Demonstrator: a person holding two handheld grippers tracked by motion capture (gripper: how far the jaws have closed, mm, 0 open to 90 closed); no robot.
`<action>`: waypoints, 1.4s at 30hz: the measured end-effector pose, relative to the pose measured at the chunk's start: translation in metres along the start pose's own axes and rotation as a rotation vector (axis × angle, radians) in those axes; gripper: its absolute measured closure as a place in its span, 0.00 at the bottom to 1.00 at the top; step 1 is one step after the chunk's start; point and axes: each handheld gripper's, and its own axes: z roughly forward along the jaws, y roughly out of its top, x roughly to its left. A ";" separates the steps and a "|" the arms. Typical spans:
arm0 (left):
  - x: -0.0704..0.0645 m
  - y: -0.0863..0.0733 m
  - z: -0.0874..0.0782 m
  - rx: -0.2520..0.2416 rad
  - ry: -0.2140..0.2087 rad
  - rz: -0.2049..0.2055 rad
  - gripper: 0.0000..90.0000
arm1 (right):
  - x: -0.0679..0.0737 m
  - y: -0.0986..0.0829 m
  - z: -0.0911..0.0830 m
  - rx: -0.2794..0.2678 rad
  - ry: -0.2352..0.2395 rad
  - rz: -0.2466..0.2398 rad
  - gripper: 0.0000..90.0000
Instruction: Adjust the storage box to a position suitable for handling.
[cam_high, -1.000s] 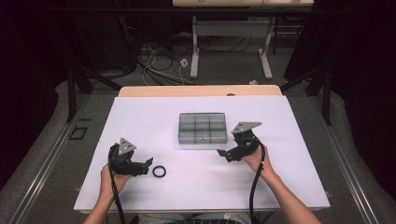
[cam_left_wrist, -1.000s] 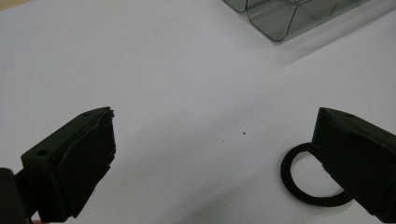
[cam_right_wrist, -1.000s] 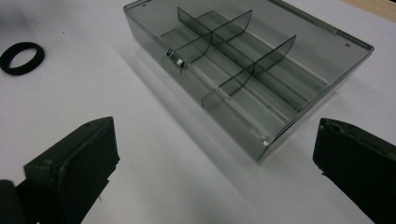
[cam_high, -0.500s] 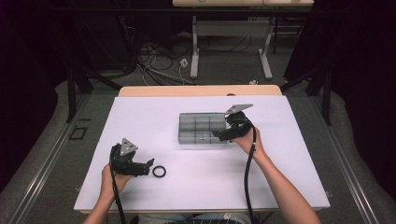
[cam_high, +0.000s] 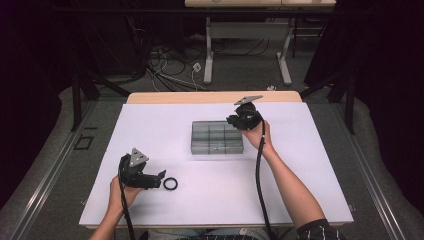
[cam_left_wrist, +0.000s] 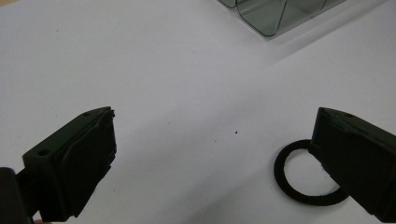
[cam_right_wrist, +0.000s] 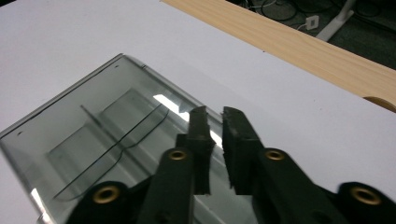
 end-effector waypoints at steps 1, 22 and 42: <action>0.000 0.000 0.000 0.000 0.000 0.001 0.01 | -0.001 0.002 0.003 0.008 -0.003 0.011 0.95; 0.000 0.001 0.003 0.005 -0.012 0.007 0.01 | 0.010 0.025 0.066 0.138 -0.114 -0.034 1.00; 0.001 0.000 0.003 0.001 -0.012 0.005 0.01 | 0.017 0.022 0.081 0.159 -0.137 -0.040 1.00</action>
